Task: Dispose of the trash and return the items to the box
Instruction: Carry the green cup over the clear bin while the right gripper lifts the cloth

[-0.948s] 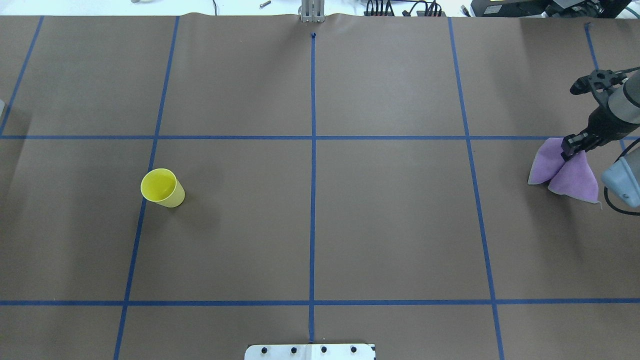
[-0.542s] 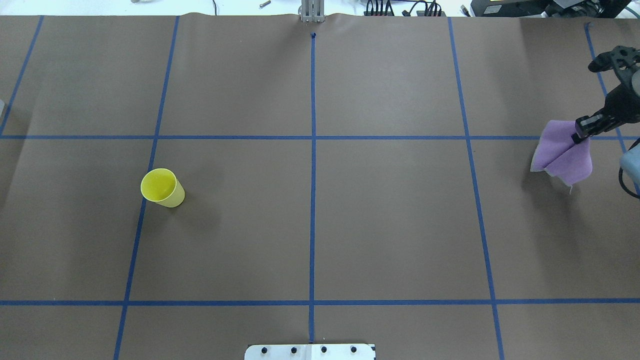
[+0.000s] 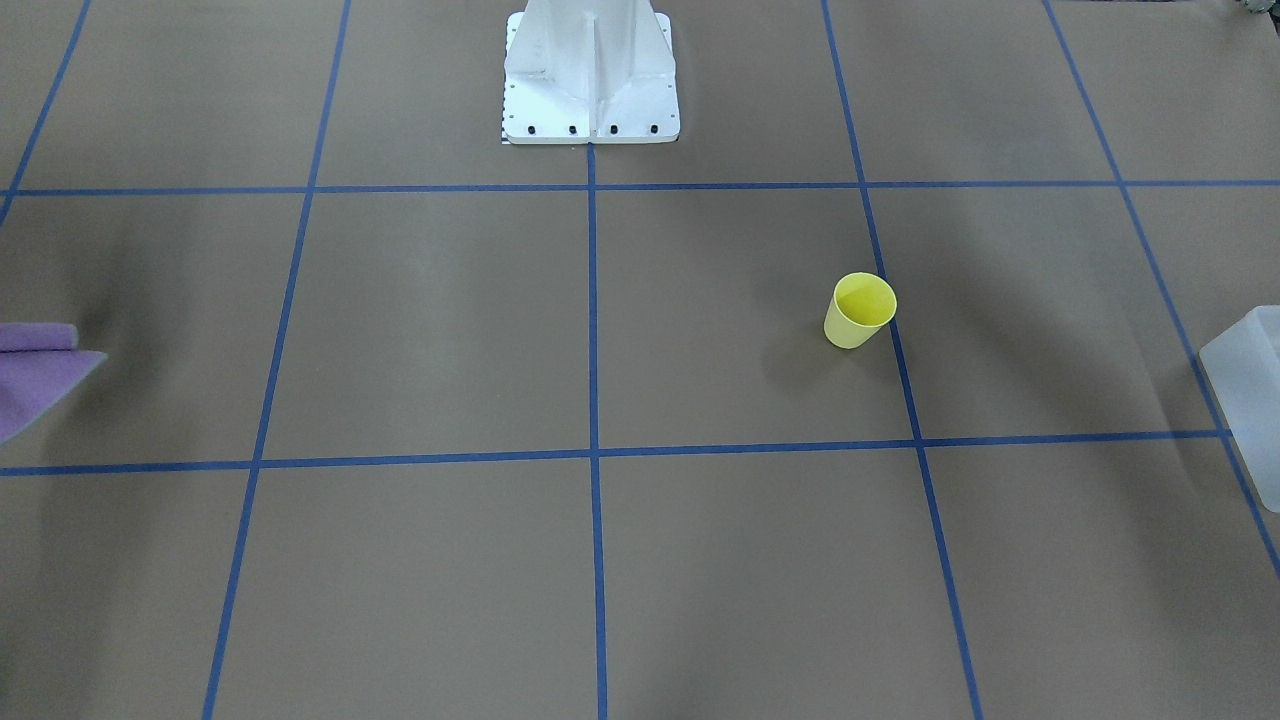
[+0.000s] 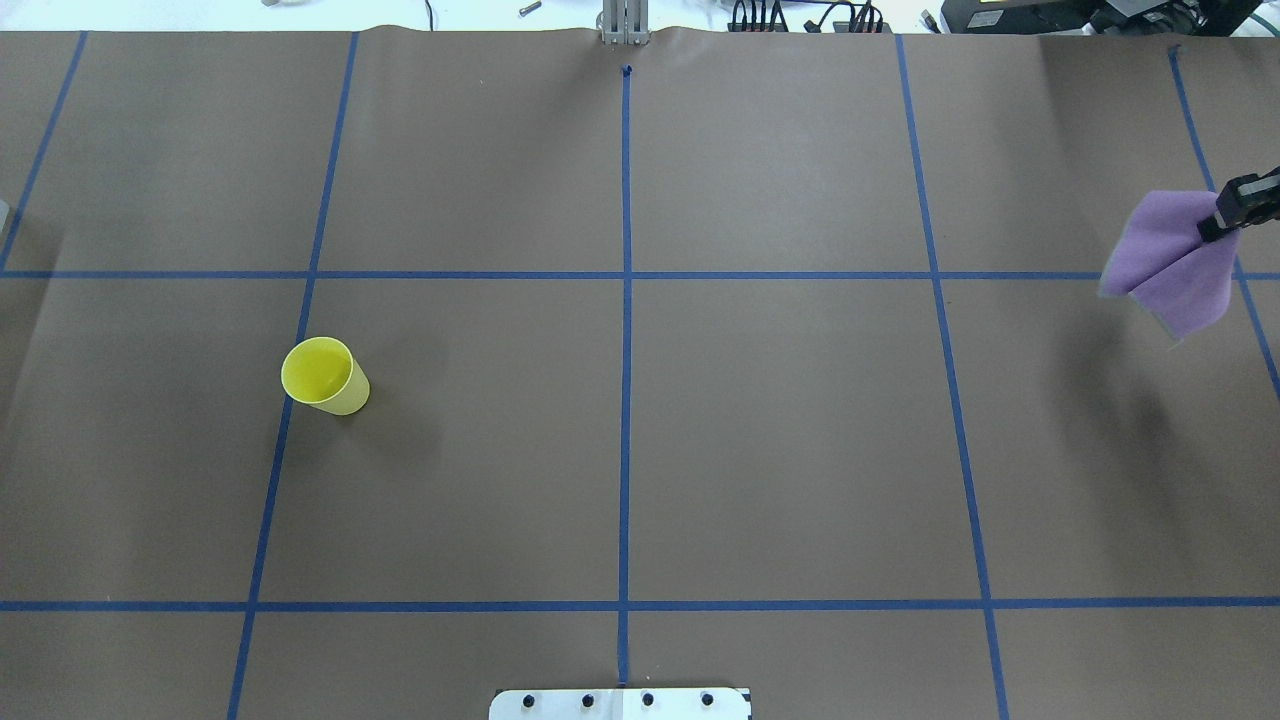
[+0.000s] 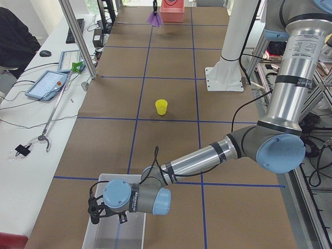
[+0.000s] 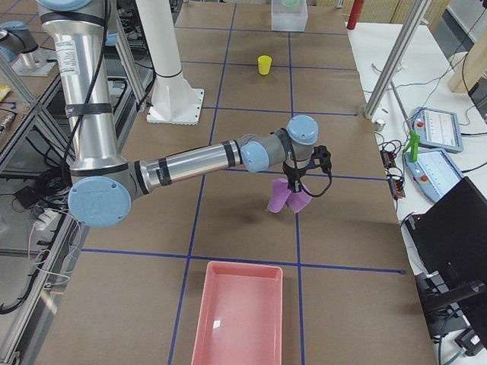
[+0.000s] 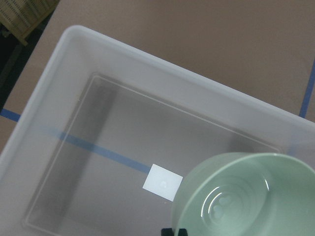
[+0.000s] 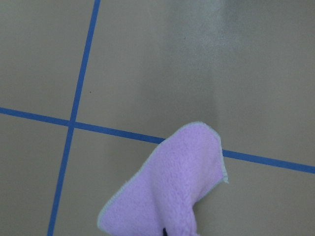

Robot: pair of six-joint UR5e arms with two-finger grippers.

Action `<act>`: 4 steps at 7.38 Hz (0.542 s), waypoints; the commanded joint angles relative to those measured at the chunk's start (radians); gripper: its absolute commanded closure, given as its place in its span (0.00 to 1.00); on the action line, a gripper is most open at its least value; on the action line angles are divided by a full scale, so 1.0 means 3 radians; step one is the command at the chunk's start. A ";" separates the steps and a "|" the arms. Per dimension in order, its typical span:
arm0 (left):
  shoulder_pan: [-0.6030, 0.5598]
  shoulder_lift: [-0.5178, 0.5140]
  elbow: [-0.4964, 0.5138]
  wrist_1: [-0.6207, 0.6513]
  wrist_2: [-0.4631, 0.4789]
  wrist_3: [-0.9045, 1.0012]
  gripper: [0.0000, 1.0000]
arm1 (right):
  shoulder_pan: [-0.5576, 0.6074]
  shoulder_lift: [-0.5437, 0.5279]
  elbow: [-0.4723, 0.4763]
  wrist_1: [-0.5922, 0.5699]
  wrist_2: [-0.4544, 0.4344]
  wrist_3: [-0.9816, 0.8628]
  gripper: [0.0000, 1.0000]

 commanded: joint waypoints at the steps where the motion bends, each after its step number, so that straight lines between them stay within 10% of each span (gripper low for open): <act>1: 0.0236 0.0029 0.0089 -0.0158 -0.0004 -0.0164 1.00 | 0.0192 -0.0017 0.0364 -0.0483 -0.0018 -0.0005 1.00; 2: 0.0251 0.0039 0.0094 -0.0158 -0.0004 -0.0169 1.00 | 0.0284 -0.0088 0.0380 -0.0490 -0.0033 -0.0015 1.00; 3: 0.0282 0.0044 0.0135 -0.0199 0.0001 -0.0134 0.01 | 0.0391 -0.0185 0.0441 -0.0485 -0.0089 -0.0051 1.00; 4: 0.0282 0.0070 0.0140 -0.0371 0.0001 -0.0149 0.01 | 0.0549 -0.0252 0.0487 -0.0485 -0.0090 -0.0056 1.00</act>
